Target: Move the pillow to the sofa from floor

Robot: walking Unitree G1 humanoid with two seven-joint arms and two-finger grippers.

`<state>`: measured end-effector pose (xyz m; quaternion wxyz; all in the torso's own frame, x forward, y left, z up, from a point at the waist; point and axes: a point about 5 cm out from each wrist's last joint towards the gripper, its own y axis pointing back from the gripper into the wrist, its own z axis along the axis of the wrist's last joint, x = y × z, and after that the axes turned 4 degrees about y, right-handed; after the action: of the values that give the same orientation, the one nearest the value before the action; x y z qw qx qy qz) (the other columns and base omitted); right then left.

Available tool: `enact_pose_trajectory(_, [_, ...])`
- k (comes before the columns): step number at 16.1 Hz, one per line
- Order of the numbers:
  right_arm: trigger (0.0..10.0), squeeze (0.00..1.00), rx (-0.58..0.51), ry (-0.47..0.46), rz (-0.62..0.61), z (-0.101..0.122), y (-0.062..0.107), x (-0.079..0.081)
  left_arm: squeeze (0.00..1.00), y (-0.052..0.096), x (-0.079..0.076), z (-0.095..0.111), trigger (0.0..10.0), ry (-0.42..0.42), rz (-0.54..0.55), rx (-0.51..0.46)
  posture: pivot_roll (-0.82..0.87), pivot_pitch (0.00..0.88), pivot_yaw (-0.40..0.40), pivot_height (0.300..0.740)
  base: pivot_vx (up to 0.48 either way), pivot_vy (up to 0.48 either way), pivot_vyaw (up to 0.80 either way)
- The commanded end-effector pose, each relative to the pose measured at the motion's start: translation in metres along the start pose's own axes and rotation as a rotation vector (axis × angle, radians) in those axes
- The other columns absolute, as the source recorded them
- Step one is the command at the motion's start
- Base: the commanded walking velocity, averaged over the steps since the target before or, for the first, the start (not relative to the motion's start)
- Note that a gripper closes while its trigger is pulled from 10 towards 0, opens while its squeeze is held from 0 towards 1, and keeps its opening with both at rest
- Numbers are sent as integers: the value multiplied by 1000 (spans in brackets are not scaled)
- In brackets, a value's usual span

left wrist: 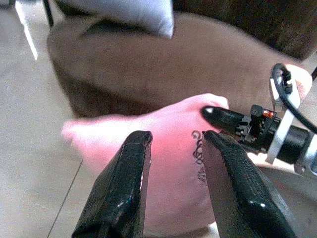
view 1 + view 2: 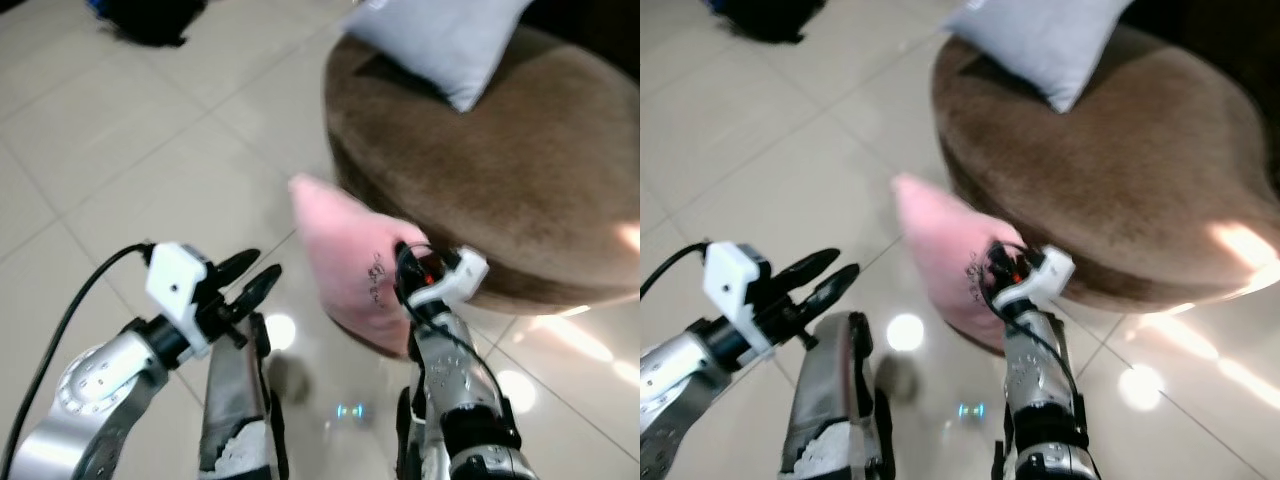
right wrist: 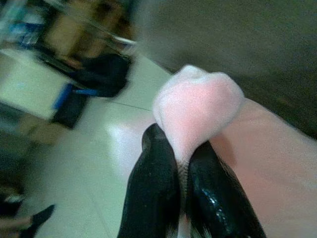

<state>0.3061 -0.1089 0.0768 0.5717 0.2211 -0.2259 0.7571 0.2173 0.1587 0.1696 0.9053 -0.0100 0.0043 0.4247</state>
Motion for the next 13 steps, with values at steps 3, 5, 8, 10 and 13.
enact_pose_trajectory(3, [0,0,-130,-84,158,47,6,64,0,-12,-5,3,10000,12,-38,-55,21,102,81,506,0,0,0])
enact_pose_trajectory(5, [0,0,-284,-70,102,99,7,81,0,-34,-2,13,10000,17,-13,-152,-8,79,80,506,0,0,0])
enact_pose_trajectory(8, [0,0,-435,22,-95,137,5,69,0,-49,0,24,10000,-1,12,-215,-33,46,75,506,0,0,0])
enact_pose_trajectory(10, [10000,0,-493,304,-120,172,10,68,0,-58,13,24,10000,-22,149,-153,-43,29,69,506,0,0,0])
enact_pose_trajectory(13, [10000,0,-434,462,-174,171,17,66,0,-56,21,31,10000,-73,268,-185,-30,22,41,516,0,0,0])
